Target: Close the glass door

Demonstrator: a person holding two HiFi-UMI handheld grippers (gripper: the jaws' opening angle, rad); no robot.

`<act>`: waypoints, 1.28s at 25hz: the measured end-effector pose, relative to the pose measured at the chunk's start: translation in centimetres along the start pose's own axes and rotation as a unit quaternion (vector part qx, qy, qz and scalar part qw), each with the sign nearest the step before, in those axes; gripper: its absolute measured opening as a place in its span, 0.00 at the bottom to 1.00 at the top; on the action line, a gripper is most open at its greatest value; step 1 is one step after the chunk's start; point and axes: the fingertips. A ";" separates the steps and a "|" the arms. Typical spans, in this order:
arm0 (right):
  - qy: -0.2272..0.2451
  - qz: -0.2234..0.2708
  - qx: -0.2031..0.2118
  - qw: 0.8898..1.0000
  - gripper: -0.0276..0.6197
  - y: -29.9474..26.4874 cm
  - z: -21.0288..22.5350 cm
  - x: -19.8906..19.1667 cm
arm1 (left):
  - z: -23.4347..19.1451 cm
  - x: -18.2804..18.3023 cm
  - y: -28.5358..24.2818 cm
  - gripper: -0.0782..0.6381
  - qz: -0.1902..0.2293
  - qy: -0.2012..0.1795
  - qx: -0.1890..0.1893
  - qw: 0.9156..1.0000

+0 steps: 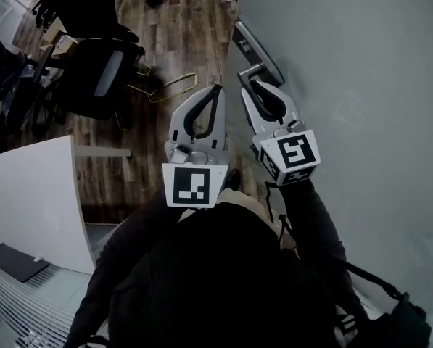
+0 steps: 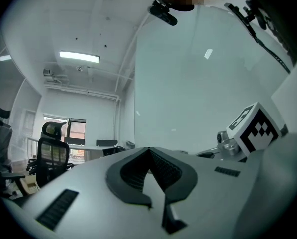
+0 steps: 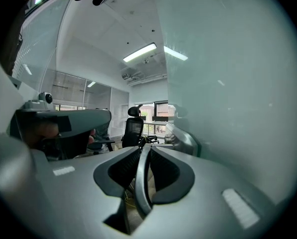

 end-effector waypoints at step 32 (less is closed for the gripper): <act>0.016 -0.021 0.133 0.991 0.14 4.0 -22.6 -5.2 | -4.0 -1.0 25.8 0.10 -0.045 -0.012 0.148 0.988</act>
Point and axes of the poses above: the fingertips, and each gripper's own axes: y backward along the fingers, z to its right, x out of its top, and after that the axes turned 10 degrees about -y, right-handed
